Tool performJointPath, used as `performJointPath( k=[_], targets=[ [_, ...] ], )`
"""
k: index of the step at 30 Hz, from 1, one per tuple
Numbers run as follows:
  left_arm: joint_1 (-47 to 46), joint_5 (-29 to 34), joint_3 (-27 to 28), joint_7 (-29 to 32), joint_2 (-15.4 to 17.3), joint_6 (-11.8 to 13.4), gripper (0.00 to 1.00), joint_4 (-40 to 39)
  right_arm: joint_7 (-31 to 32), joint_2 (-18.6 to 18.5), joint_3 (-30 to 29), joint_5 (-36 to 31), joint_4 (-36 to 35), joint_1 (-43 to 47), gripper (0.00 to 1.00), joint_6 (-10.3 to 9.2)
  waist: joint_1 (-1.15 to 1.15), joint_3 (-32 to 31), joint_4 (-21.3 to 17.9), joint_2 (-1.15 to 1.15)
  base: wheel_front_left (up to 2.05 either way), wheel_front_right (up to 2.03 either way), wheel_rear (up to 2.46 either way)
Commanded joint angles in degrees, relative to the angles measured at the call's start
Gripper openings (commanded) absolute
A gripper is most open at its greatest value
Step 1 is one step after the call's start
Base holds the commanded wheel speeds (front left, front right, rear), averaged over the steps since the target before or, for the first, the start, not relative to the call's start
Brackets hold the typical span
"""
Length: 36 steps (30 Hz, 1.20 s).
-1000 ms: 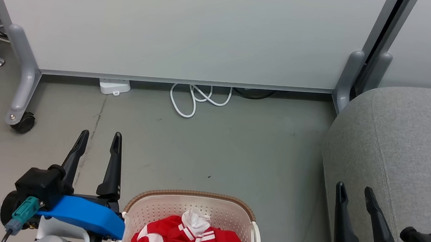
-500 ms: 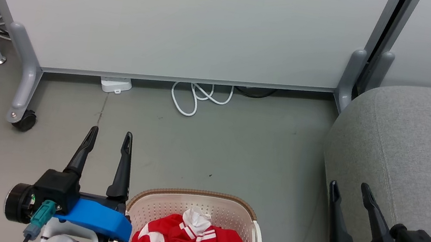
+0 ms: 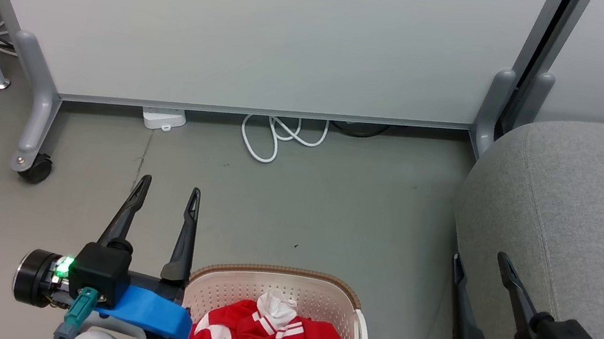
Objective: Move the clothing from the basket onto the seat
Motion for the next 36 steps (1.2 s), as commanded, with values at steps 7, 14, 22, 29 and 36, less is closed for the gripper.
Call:
performJointPath(
  k=[7, 14, 22, 29, 36],
  targets=[
    [-0.96, 3.15, -0.48, -0.96, 0.14, 0.14, 1.0, 0.26, -1.02, -0.36, 0.49, -3.03, 0.39, -0.97, 1.0, 0.14, 0.0, 0.02, 0.01, 0.0, 0.0, 0.0, 0.0],
    [-0.73, 2.33, -0.13, -0.92, 0.08, -0.1, 1.0, 0.45, -1.0, -0.35, 0.56, -2.76, 0.6, -1.04, 1.0, 0.14, 0.0, 0.13, -0.1, 0.0, 0.0, 0.0, 0.0],
    [-0.55, 1.9, -0.03, -0.92, 0.03, -0.24, 1.0, 0.65, -0.99, -0.35, 0.63, -2.61, 0.78, -0.78, 1.0, 0.14, 0.0, 0.16, -0.16, 0.0, 0.0, 0.0, 0.0],
    [-0.57, 1.59, 0.01, -0.92, 0.0, -0.5, 1.0, 0.93, -0.98, -0.35, 0.69, -2.43, 0.74, -0.76, 1.0, 0.14, 0.0, 0.22, -0.14, 0.0, 0.0, 0.0, 0.0],
    [-2.28, 2.32, -0.7, -0.92, -0.01, -1.51, 1.0, 1.84, -0.98, -0.35, 0.84, -2.24, 0.64, -1.38, 1.0, 0.14, 0.0, 0.97, -0.42, 0.0, 0.0, 0.0, 0.0]
  ],
)
